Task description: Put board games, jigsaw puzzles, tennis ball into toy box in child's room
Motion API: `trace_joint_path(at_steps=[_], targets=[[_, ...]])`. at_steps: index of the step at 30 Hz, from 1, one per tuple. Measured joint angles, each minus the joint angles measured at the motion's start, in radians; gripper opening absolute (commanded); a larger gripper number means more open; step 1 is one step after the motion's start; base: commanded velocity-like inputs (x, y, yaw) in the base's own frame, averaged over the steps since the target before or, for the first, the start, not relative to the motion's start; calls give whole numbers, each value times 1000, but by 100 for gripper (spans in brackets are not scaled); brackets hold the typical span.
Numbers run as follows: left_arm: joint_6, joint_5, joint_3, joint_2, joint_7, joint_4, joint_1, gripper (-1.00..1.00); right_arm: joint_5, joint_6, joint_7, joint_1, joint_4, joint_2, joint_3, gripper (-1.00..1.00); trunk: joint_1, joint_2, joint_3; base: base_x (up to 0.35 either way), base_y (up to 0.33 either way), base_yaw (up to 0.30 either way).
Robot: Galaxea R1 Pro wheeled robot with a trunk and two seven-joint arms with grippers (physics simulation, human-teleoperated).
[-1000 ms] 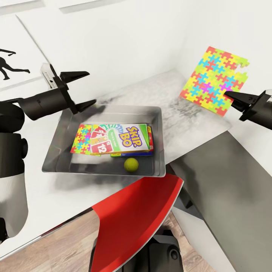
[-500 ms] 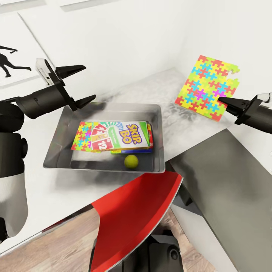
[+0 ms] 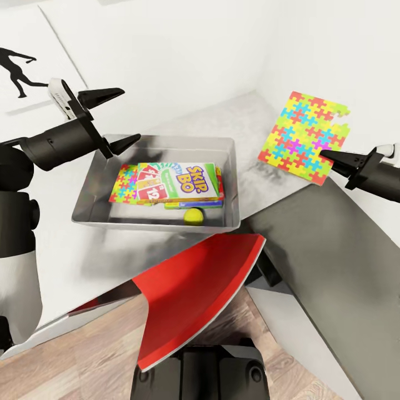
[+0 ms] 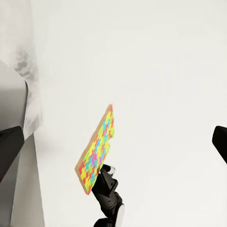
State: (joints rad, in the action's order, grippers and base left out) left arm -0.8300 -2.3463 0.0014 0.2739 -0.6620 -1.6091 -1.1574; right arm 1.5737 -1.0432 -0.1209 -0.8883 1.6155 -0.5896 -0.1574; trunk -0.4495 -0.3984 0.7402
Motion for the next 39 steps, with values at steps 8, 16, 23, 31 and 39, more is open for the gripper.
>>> trace_joint_path(at_steps=[8,16,23,31,39], targets=[[0,0,0,-2,2,0,-3,100,2,0,-1,13,0,-4,-1,-100,0,0,0,-26,0,1],[0,0,0,2,5,0,-4,100,3,0,-1,16,0,-5,3,-100,0,0,0,-6,0,125],[-5,0,3,12,6,0,-5,100,20,0,-1,17,0,-7,5,-100,0,0,0,-2,0,245],[-8,0,12,22,5,0,-4,100,47,0,0,16,0,-16,45,-100,0,0,0,0,0,279],[-8,0,10,22,-3,0,-4,100,104,-2,31,9,0,-6,171,-100,0,0,0,0,0,288]])
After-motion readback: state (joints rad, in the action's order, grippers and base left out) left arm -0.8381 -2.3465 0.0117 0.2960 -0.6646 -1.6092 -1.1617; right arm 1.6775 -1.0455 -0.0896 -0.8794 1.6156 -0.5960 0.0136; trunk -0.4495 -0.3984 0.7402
